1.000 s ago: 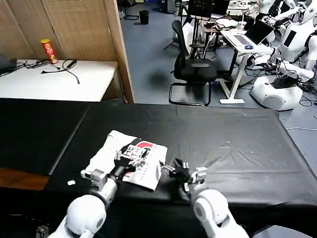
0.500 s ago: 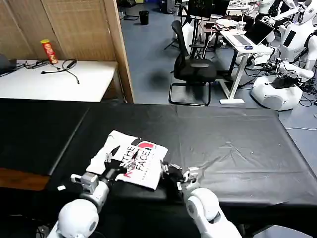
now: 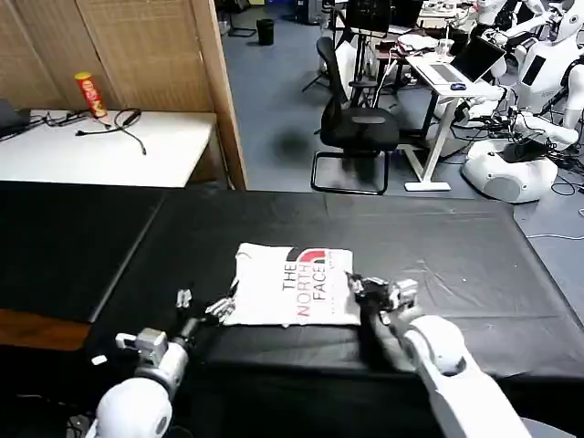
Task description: Fold and organize the clothes.
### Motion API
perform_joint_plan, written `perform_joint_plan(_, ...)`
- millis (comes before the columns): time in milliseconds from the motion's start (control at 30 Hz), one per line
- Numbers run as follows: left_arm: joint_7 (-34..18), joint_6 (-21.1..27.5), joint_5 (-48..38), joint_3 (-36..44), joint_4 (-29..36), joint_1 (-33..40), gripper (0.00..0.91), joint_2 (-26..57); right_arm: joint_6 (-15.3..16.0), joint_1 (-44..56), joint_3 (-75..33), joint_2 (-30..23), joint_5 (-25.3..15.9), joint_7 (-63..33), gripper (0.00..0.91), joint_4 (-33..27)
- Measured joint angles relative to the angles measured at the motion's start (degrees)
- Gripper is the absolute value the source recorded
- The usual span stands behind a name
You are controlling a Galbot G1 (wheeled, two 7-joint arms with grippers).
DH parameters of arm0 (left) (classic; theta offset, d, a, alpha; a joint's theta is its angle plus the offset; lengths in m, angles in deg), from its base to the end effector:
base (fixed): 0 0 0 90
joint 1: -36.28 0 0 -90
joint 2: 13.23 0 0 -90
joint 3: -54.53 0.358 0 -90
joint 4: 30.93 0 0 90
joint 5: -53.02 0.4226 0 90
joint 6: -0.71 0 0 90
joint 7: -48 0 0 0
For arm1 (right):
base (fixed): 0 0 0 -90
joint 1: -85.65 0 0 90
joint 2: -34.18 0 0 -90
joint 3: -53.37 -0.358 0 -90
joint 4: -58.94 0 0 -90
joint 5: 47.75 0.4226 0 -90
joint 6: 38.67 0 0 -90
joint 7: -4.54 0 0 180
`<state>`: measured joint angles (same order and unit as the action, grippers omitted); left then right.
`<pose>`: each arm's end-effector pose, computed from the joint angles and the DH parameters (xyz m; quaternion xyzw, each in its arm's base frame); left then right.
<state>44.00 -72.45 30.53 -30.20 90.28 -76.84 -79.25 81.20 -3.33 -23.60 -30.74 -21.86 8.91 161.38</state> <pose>0.2758 0.0262 -0.2705 -0.1121 -0.9872 0.0039 0.1133 0.3970 -0.0289 -0.2883 0.1849 -0.9585 0.0100 0.2167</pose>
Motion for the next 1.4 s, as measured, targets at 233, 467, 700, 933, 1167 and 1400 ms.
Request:
perform_joint_plan(233, -0.2, -2.9, 0.2, -0.7, -0.5, -1.6, 0.878, -0.3, -5.4, 5.5, -3.1, 3.2, -4.6, -0.7, 0.878, 5.9)
perform_joint_plan(467, 0.2, -5.0, 1.6, 0.6, -1.3, -2.7, 0.878, -0.2, -16.5, 13.7, -6.5, 2.8, -11.5, -4.9, 0.878, 11.8)
perform_joint_plan(700, -4.0, -5.8, 1.4, 0.3, 2.1, -6.5, 0.878, 0.7, -26.2, 25.4, -9.1, 0.7, -15.5, -10.0, 0.878, 16.8)
perform_joint_plan(933, -7.3, -5.2, 1.3, -0.7, 7.8, -15.1, 0.878, 1.6, -29.9, 38.4, -10.9, -1.4, -17.8, -15.8, 0.878, 22.5)
perform_joint_plan(1167, -8.6, -5.7, 0.0, -3.1, 10.0, -22.2, 0.878, 2.2, -26.4, 49.3, -10.0, -1.4, -15.5, -21.9, 0.878, 28.1)
perform_joint_plan(1400, -8.1, -3.8, -2.2, -7.9, 11.8, -28.0, 0.878, 3.4, -22.5, 57.1, -9.9, -1.9, -10.6, -27.0, 0.878, 32.9)
